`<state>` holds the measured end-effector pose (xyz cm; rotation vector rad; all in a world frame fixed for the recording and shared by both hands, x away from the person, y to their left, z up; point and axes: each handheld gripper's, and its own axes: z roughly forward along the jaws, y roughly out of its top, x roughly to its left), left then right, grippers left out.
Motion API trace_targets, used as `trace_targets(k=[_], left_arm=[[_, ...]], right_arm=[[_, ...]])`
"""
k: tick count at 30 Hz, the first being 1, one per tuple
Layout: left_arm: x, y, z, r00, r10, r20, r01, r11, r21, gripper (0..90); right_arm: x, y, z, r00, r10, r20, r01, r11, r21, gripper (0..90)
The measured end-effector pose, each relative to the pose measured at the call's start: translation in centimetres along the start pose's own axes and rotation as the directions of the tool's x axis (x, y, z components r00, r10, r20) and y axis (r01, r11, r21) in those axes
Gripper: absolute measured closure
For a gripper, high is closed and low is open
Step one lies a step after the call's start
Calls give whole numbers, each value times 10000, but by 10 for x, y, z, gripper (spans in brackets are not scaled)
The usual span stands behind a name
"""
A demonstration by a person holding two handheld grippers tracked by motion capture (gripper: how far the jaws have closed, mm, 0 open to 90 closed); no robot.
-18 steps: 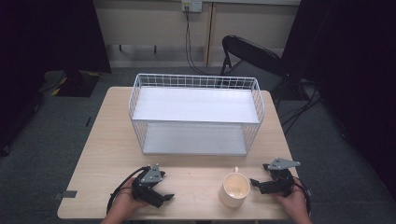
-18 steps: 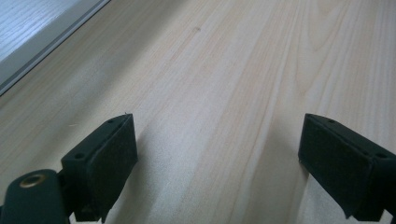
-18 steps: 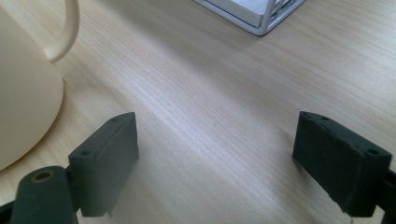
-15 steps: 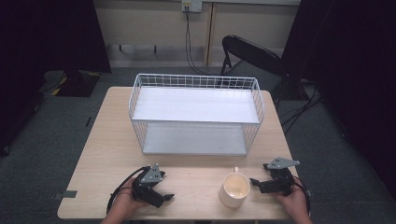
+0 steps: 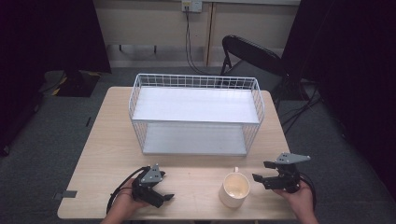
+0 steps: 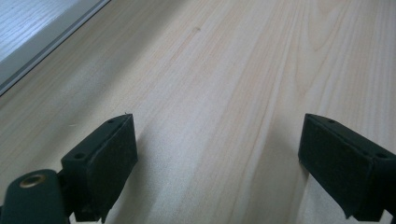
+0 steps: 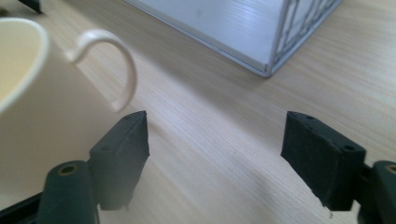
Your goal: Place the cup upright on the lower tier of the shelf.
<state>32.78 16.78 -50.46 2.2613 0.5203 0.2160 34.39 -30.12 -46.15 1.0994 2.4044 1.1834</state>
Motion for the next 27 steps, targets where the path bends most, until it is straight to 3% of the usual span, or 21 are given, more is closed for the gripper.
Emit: trace_targets(k=[7,11,21,27], left_arm=[[0,0,0,10000,-1,-3,1,10000,-2,112],[0,0,0,10000,-8,-12,8,10000,-4,112],[0,0,0,10000,-5,-38,5,10000,7,112],[0,0,0,10000,-5,-49,5,10000,10,112]], right_arm=[[14,17,-19,9985,-114,-536,116,9999,40,229],[27,27,-28,9968,-476,-635,478,9989,11,235],[42,38,-29,9918,-634,-1112,608,9978,-265,246],[49,39,-21,9882,-798,-1307,793,9968,-87,262]])
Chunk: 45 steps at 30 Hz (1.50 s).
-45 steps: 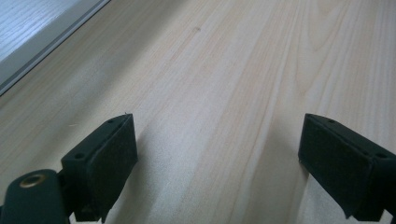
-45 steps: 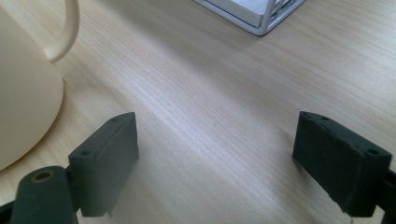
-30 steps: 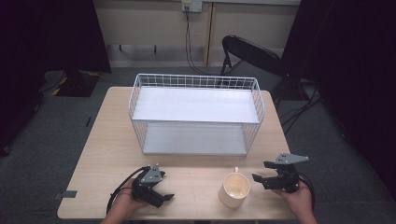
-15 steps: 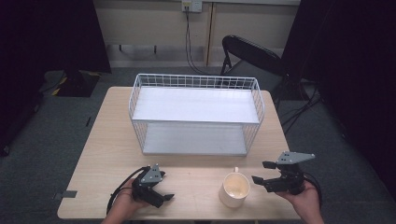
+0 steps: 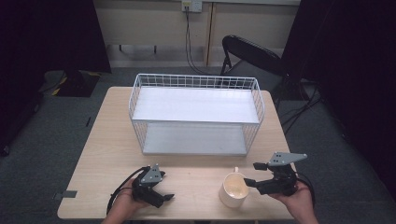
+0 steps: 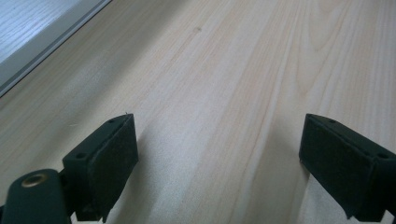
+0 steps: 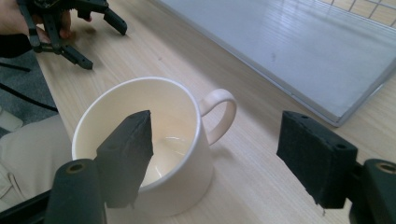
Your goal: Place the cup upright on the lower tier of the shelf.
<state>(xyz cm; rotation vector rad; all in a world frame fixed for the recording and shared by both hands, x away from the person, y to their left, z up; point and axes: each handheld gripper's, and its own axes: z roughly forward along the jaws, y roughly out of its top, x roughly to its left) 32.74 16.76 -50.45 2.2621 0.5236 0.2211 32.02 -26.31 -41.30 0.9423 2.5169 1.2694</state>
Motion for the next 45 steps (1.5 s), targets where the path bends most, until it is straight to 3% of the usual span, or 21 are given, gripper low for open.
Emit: trace_targets(k=[8,20,30,40,45], left_arm=[[0,0,0,10000,-30,-12,30,10000,-22,112],[0,0,0,10000,0,-13,0,10000,1,112],[0,0,0,10000,0,-11,0,10000,1,112],[0,0,0,10000,-27,-10,27,10000,-18,112],[0,0,0,10000,-29,-9,29,10000,-20,112]], right_arm=[[5,0,8,9997,-184,-173,188,9996,212,296],[10,-1,30,9988,-38,-494,79,9965,832,499],[9,0,39,9991,-167,-377,214,9915,1286,656],[9,1,41,9993,-318,-175,336,9926,1170,784],[14,4,38,9965,-800,225,767,9897,1209,819]])
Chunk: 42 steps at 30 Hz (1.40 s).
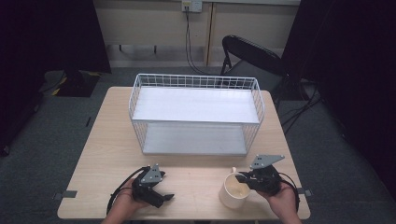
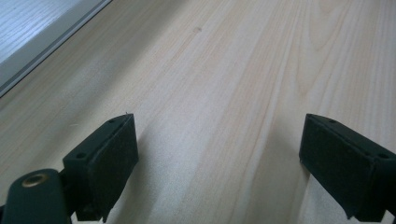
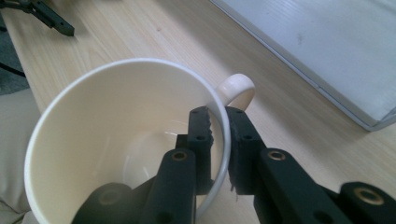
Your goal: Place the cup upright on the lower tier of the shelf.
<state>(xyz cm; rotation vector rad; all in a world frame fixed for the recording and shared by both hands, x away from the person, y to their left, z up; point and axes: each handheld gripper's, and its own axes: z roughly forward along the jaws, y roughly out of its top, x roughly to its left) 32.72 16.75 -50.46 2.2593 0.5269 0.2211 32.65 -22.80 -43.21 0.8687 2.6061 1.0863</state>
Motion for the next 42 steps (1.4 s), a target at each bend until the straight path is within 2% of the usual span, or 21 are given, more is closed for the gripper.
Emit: trace_targets(k=[3,6,10,17,19,25,34,42], left_arm=[[0,0,0,10000,-3,2,3,10000,1,112],[0,0,0,10000,27,4,-27,10000,22,112],[0,0,0,10000,12,21,-12,10000,-1,115],[0,0,0,10000,13,23,-13,10000,-1,116],[0,0,0,10000,9,22,-9,10000,-2,116],[0,0,0,10000,11,23,-11,10000,-2,116],[0,0,0,10000,9,21,-9,10000,-2,116],[0,0,0,10000,11,21,-11,10000,1,115]], right_arm=[[-1,1,-1,9998,181,-43,-181,9998,33,823],[-1,2,-1,9999,119,66,-119,9999,87,824],[-1,6,-3,9998,194,-27,-193,9997,118,826],[-1,16,-1,9994,198,293,-196,9998,-76,826],[-1,22,2,9981,232,571,-223,9996,-170,825],[-5,30,5,9966,323,758,-307,9993,-226,826],[-11,41,7,9917,487,1192,-446,9983,-371,826],[-16,47,10,9835,725,1658,-627,9960,-633,826]])
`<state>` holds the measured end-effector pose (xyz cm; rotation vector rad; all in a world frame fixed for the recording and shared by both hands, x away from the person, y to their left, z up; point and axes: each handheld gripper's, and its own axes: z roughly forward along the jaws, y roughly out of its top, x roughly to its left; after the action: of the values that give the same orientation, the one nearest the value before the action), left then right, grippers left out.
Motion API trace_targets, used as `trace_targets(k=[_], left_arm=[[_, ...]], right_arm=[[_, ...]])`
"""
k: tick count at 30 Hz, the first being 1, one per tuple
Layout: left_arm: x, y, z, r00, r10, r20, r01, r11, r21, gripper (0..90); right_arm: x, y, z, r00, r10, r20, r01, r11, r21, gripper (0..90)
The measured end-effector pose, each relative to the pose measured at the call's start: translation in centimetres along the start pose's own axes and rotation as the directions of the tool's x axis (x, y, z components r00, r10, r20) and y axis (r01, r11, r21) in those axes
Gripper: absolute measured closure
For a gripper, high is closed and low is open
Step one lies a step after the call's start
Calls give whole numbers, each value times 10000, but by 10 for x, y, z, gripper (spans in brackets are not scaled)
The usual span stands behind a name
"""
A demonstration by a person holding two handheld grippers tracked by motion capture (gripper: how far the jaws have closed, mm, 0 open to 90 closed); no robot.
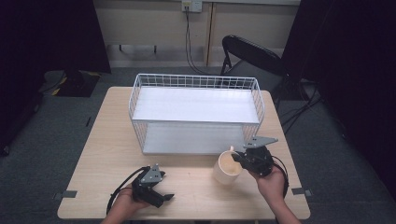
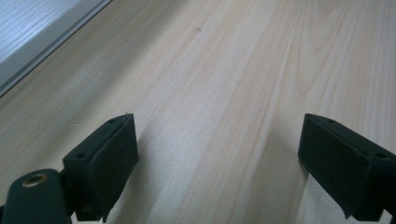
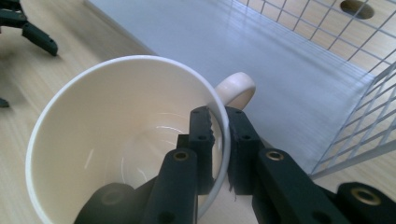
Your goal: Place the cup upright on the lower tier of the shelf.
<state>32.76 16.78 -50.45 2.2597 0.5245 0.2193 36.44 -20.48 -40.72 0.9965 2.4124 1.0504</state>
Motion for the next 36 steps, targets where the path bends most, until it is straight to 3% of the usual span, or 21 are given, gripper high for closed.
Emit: trace_targets(k=[16,27,36], left_arm=[[0,0,0,10000,-1,0,1,10000,-2,116],[0,0,0,10000,1,4,-1,10000,-1,116],[0,0,0,10000,-1,4,1,10000,-1,116]], right_arm=[[-1,7,9,9965,197,809,-160,9988,-468,826],[-2,11,19,9945,337,995,-300,9988,-387,826],[-2,16,23,9895,389,1389,-300,9974,-652,826]])
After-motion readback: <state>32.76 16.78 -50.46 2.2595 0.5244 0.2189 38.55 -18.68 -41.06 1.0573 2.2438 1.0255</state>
